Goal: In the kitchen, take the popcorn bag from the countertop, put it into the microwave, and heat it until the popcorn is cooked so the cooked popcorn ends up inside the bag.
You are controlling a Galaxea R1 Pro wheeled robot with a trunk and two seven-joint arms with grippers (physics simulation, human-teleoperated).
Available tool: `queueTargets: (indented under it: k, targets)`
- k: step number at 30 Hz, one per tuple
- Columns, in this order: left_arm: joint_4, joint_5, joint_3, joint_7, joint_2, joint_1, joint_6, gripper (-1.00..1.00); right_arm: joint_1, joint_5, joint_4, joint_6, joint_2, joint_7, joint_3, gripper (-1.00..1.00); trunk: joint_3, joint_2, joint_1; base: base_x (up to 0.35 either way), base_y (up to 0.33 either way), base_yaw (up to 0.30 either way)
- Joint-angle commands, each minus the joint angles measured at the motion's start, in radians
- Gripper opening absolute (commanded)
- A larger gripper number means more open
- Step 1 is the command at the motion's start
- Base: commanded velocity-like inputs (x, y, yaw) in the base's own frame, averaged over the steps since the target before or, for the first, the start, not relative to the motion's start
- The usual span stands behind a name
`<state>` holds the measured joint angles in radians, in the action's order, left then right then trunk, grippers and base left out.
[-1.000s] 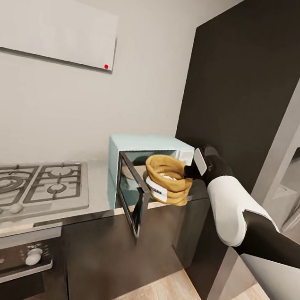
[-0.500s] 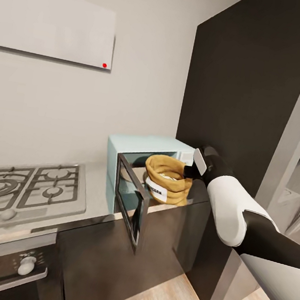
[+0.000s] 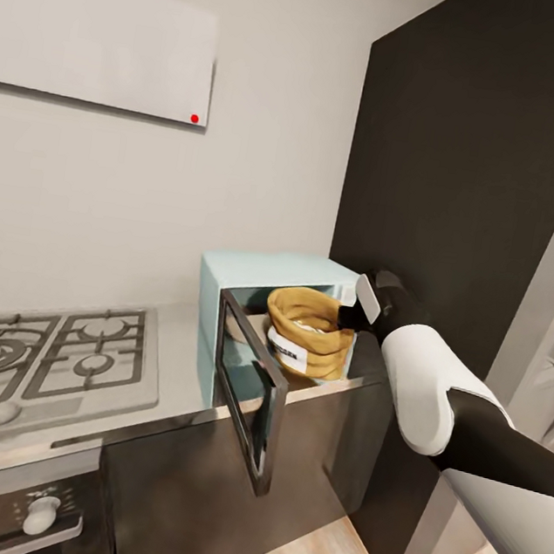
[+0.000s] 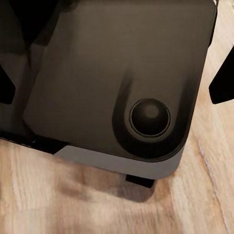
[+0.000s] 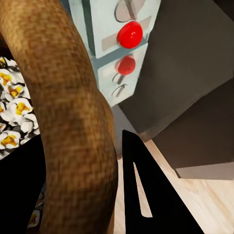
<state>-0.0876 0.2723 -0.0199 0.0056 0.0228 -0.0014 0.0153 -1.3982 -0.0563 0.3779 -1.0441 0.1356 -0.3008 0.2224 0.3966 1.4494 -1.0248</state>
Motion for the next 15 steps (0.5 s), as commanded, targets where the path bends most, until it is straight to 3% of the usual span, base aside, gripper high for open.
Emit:
queueTargets:
  k: [1, 15]
  targets:
    - [-0.001, 0.004, -0.002, 0.001, 0.0, 0.0, 0.002, 1.0, -0.001, -0.005, 0.001, -0.003, 0.001, -0.001, 0.008, -1.0, 0.001, 0.001, 0.0, 0.116, 0.089, 0.0]
    - [-0.001, 0.004, -0.002, 0.0, 0.0, 0.0, 0.002, 1.0, -0.001, -0.005, 0.0, -0.003, 0.005, -0.001, 0.008, -1.0, 0.001, 0.001, 0.0, 0.116, 0.089, 0.0]
